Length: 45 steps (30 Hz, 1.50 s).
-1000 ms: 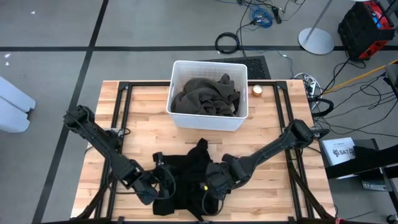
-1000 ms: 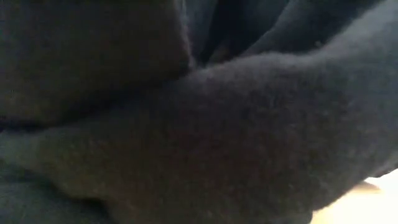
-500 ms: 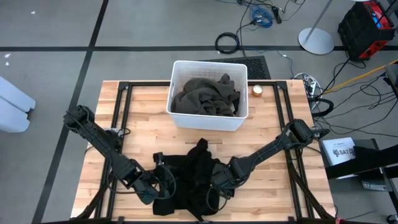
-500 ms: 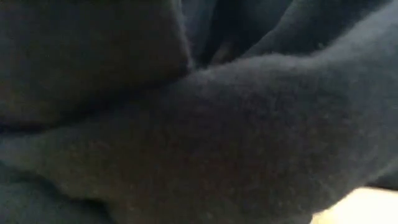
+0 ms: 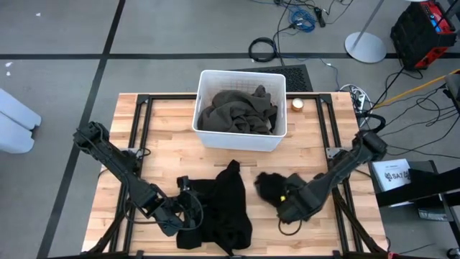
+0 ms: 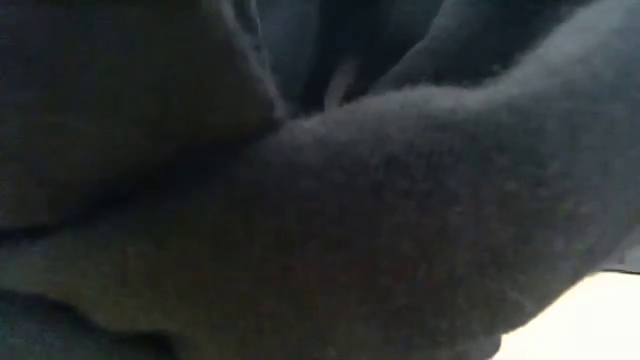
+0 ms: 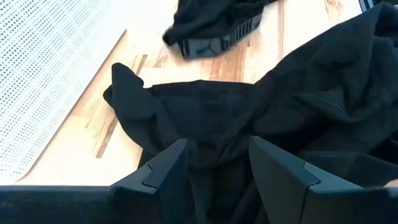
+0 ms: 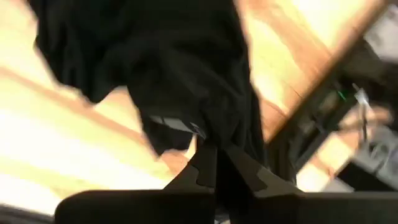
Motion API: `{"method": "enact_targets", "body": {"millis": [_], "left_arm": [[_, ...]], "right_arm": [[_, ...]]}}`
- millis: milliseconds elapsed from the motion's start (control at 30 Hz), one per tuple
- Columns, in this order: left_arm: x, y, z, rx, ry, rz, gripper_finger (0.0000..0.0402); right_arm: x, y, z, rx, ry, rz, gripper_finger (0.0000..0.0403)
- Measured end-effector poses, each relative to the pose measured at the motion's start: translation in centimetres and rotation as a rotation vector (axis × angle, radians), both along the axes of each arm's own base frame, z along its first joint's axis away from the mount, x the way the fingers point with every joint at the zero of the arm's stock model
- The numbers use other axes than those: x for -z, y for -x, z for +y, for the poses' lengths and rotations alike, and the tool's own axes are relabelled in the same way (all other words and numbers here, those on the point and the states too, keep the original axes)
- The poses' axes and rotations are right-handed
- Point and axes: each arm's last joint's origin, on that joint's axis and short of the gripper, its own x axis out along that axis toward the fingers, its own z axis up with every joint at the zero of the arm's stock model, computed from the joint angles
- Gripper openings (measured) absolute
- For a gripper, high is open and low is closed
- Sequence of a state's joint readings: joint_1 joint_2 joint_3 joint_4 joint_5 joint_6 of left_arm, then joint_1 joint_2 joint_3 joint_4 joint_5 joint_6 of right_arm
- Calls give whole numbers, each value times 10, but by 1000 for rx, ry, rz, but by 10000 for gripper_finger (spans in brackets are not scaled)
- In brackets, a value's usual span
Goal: Sort clothes
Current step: Put the black boxer into the white laundry bin
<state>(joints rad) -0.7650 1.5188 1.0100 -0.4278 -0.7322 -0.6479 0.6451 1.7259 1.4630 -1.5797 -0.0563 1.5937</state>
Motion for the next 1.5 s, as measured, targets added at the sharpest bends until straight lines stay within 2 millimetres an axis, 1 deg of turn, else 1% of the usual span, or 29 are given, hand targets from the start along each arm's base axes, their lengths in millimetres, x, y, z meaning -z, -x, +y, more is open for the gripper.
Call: {"method": "enact_targets", "body": {"millis": [67,167,233,300,433,667,767,867,933,1000,1100,1267,1400,1500], "left_arm": [[0,0,0,0,2,-2,182],[0,0,0,0,3,-2,182],[0,0,0,5,7,2,182],[0,0,0,8,11,6,182],[0,0,-1,20,21,18,182],[1,0,-1,33,26,29,182],[1,0,-2,50,40,44,182],[1,1,-2,50,40,43,182],[1,0,-2,48,41,43,182],[1,-1,-1,40,45,41,182],[1,-2,1,30,46,39,182],[1,-4,3,23,46,37,182],[1,-3,3,24,45,38,182],[1,-3,3,24,44,39,182]], "right_arm": [[-5,5,-1,58,31,-62,1],[-15,10,-5,117,127,-178,3],[-16,8,-7,93,160,-227,11],[-15,6,-9,56,175,-241,25],[-15,3,-13,53,181,-234,73],[-14,1,-12,52,177,-261,186],[-14,-4,-6,30,162,-346,224],[-14,-14,2,-26,143,-492,246],[-15,-20,8,-68,134,-586,253],[-15,-24,10,-88,140,-632,255],[-8,-29,8,-79,181,-607,253],[17,-45,5,-100,218,-509,250],[39,-65,10,-221,195,-492,250],[52,-76,8,-238,162,-468,249]]}}
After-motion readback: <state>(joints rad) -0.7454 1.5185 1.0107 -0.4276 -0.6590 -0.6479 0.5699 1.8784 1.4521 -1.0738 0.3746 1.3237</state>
